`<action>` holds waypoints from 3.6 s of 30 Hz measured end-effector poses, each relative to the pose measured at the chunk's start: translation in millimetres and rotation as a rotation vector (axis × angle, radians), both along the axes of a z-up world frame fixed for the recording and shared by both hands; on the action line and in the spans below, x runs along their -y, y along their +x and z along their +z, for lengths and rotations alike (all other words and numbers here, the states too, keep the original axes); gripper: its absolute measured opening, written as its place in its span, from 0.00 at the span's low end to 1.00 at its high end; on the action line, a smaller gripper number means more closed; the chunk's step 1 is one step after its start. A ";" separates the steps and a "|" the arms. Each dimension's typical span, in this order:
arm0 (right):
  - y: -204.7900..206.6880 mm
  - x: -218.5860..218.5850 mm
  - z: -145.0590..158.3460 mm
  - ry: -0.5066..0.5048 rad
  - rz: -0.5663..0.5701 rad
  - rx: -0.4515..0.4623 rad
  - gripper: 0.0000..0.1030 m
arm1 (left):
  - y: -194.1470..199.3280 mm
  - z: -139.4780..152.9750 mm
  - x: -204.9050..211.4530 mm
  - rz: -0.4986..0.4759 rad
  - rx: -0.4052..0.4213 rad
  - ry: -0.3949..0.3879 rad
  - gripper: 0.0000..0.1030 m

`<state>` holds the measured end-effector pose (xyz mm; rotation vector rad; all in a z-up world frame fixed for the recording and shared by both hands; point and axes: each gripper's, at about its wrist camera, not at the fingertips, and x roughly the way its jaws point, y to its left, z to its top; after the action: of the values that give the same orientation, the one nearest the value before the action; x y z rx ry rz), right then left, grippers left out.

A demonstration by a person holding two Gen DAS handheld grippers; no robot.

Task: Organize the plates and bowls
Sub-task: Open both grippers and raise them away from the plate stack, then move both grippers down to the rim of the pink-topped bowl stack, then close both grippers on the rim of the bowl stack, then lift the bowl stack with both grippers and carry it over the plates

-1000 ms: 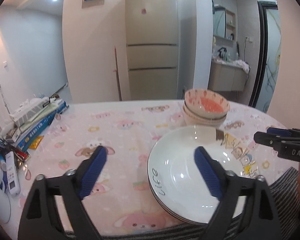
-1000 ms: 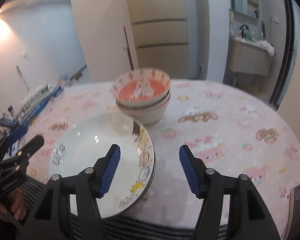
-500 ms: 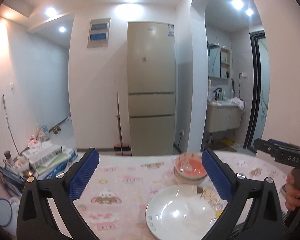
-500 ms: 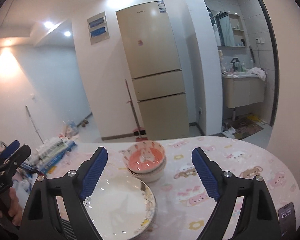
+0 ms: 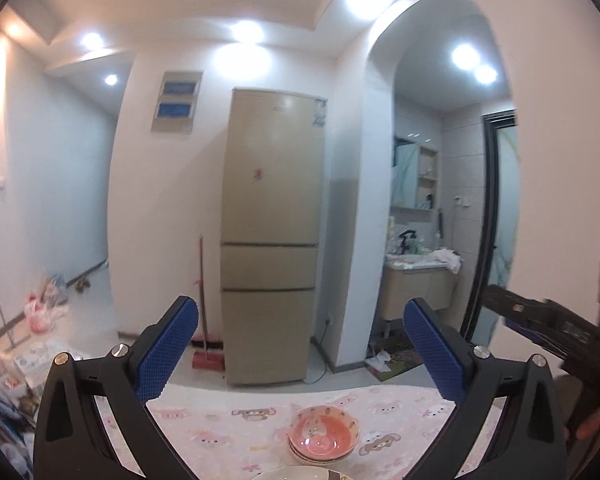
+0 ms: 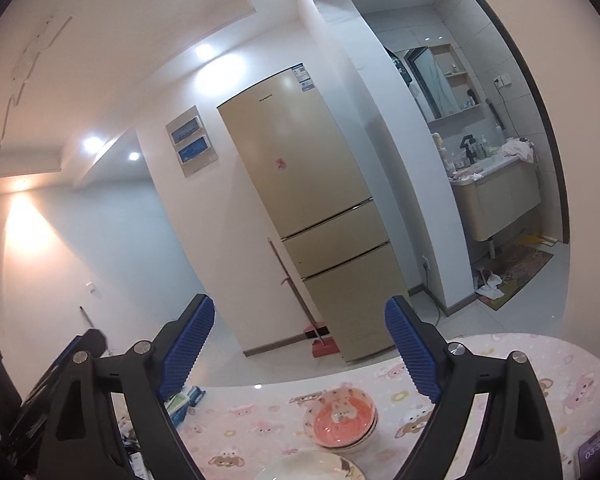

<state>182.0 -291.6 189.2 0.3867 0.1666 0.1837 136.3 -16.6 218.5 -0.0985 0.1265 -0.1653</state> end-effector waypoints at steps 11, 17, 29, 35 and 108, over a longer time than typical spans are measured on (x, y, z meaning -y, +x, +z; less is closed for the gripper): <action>123.9 4.4 -86.8 -0.053 0.060 -0.371 0.86 | 109.3 -73.9 19.8 -0.026 -0.235 -0.045 0.99; 174.3 -12.6 -141.2 -0.113 0.142 -0.574 0.86 | 172.4 -147.8 9.7 -0.040 -0.536 -0.078 0.99; 226.0 -17.3 -239.0 0.078 0.308 -0.823 0.83 | 209.3 -226.4 30.9 -0.075 -0.795 -0.085 0.83; 232.7 -26.8 -259.0 0.027 0.297 -0.834 0.52 | 220.8 -250.0 24.5 -0.124 -0.889 -0.151 0.69; 214.8 -26.9 -237.3 0.354 0.528 -0.799 0.48 | 188.9 -206.2 1.7 -0.235 -0.962 -0.440 0.46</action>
<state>396.7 -264.7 -48.1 0.7527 1.0382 0.5791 325.3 -18.3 12.2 -0.6017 1.0656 -0.3697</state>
